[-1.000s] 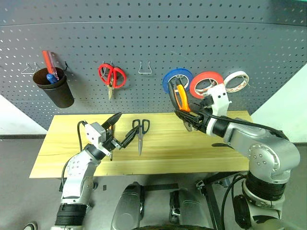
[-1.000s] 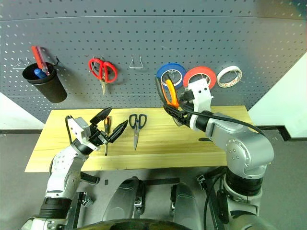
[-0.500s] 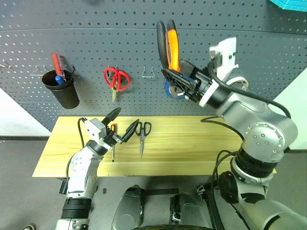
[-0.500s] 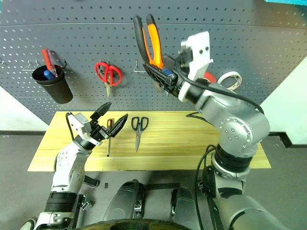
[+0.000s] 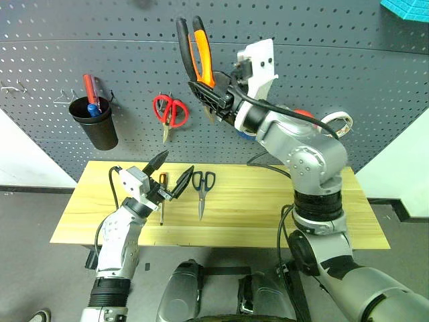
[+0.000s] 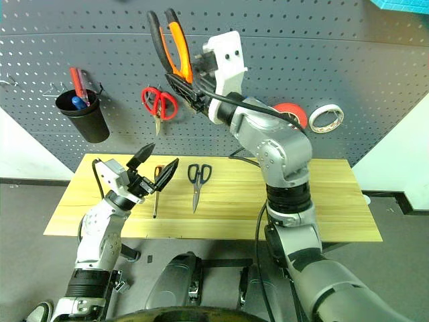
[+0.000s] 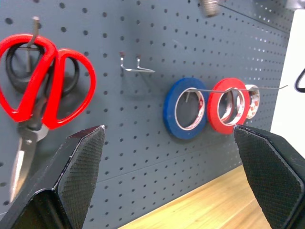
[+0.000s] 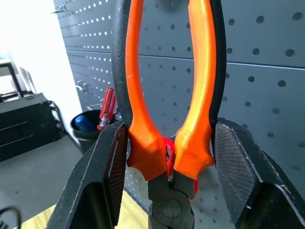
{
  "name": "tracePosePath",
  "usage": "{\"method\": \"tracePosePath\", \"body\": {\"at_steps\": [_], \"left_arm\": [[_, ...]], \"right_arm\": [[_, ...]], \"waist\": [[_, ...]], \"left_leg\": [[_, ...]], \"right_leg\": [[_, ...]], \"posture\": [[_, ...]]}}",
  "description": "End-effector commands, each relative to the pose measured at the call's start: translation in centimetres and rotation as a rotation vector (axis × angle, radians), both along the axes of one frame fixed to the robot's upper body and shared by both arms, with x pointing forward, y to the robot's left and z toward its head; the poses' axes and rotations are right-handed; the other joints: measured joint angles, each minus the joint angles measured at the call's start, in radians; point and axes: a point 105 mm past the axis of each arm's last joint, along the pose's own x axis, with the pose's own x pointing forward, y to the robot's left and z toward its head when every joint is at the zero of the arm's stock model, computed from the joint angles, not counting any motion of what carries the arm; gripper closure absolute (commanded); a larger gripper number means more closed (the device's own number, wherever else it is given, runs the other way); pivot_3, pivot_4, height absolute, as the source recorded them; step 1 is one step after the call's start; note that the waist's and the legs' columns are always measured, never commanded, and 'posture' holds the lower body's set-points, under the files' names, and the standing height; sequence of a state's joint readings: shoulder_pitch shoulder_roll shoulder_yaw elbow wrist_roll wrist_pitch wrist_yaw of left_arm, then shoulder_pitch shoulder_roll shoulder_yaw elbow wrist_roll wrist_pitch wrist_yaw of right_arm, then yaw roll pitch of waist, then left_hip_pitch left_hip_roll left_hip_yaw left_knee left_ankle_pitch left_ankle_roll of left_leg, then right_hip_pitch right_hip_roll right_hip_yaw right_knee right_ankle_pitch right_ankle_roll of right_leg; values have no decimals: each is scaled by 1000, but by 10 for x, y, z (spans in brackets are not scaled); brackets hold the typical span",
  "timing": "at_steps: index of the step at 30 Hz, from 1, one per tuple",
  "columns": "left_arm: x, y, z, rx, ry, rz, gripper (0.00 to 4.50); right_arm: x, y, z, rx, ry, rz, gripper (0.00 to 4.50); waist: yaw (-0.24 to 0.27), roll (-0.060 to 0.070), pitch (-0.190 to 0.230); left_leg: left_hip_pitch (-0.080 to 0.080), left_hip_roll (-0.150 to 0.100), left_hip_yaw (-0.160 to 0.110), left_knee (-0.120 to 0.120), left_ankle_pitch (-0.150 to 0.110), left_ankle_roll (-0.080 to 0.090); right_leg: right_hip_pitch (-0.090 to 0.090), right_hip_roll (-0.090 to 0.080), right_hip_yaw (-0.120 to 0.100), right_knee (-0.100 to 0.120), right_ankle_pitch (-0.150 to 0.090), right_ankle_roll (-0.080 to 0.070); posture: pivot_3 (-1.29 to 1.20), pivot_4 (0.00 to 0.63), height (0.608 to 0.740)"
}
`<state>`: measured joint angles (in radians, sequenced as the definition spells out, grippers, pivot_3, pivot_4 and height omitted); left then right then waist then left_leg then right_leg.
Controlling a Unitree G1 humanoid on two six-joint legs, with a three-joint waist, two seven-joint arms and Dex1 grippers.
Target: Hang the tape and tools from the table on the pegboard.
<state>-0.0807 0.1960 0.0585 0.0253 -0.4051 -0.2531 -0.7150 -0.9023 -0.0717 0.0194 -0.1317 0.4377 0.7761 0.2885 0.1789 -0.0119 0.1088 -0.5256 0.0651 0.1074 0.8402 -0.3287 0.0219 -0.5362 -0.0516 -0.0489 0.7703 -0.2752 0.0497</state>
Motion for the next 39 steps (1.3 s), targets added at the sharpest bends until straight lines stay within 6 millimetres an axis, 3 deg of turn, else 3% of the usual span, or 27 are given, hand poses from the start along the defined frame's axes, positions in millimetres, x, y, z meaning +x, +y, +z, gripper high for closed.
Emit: {"method": "tracePosePath", "body": {"at_steps": [1,8,24,39], "left_arm": [[-3,-3,11,0,-54,-5,0],[-3,-5,13,-4,-59,-10,0],[-6,-7,26,-27,-111,77,0],[-26,0,27,-17,-91,129,0]], "right_arm": [[3,3,25,37,-99,-33,2225],[17,9,27,69,-103,-105,2225],[40,31,7,72,-68,-153,2225],[65,28,18,54,-106,-210,2225]], "waist": [[0,0,0],[-2,0,0],[0,0,0],[4,2,5]], "left_leg": [[0,0,0,0,0,0],[0,0,0,0,0,0],[-1,1,0,0,0,0],[-5,1,0,0,0,0]], "right_leg": [[0,0,0,0,0,0],[0,0,0,0,0,0],[-2,1,0,1,0,0],[-7,1,0,2,-1,0]], "posture": [[315,58,657],[318,65,657],[352,103,657],[362,140,657]]}}
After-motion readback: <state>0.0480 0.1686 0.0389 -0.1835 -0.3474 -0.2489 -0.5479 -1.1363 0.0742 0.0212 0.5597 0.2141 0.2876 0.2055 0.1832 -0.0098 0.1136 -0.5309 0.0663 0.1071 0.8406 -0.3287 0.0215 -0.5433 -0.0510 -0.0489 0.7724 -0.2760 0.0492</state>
